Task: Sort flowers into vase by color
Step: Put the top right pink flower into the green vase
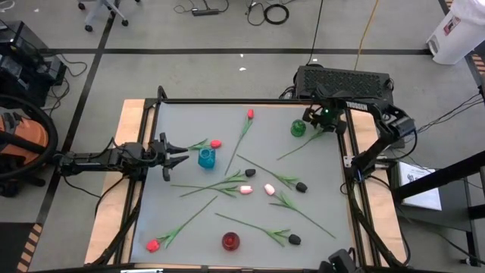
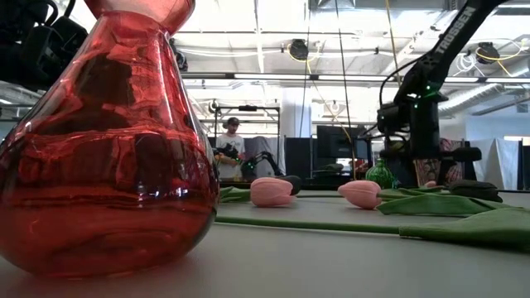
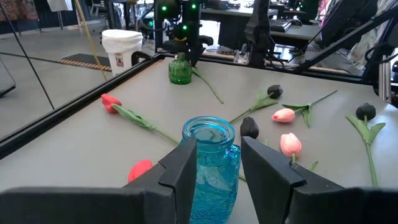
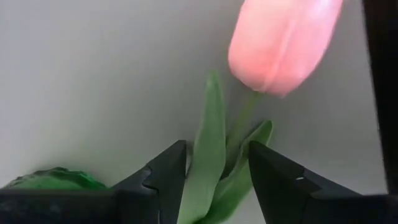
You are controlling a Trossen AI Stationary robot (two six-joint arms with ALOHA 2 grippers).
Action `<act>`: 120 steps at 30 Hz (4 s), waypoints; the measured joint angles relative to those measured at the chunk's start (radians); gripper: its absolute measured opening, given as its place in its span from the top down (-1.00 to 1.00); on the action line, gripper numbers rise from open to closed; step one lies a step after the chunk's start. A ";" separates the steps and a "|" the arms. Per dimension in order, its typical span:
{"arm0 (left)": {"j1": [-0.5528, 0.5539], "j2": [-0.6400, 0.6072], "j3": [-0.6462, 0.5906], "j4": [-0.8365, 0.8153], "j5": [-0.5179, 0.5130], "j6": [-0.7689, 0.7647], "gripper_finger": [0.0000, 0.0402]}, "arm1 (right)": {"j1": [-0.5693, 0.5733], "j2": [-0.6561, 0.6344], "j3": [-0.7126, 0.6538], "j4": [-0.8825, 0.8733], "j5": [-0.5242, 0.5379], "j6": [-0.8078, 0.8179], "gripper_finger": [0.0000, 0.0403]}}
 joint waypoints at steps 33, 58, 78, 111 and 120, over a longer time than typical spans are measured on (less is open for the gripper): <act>0.000 0.000 0.000 0.000 0.000 0.000 0.34 | 0.002 -0.001 -0.001 0.006 -0.003 -0.100 0.98; 0.000 0.000 0.000 0.000 0.000 0.000 0.34 | 0.009 -0.542 -0.001 0.026 -0.051 -0.274 1.00; 0.000 0.000 0.000 0.000 0.000 0.000 0.34 | 0.291 -0.991 0.002 0.437 -0.295 -0.502 1.00; 0.000 0.000 0.000 0.000 0.000 0.000 0.34 | 0.524 -0.832 0.002 0.589 0.221 -1.099 1.00; 0.000 0.000 0.000 0.000 0.000 0.000 0.34 | 0.490 -0.753 0.002 0.612 0.221 -1.097 1.00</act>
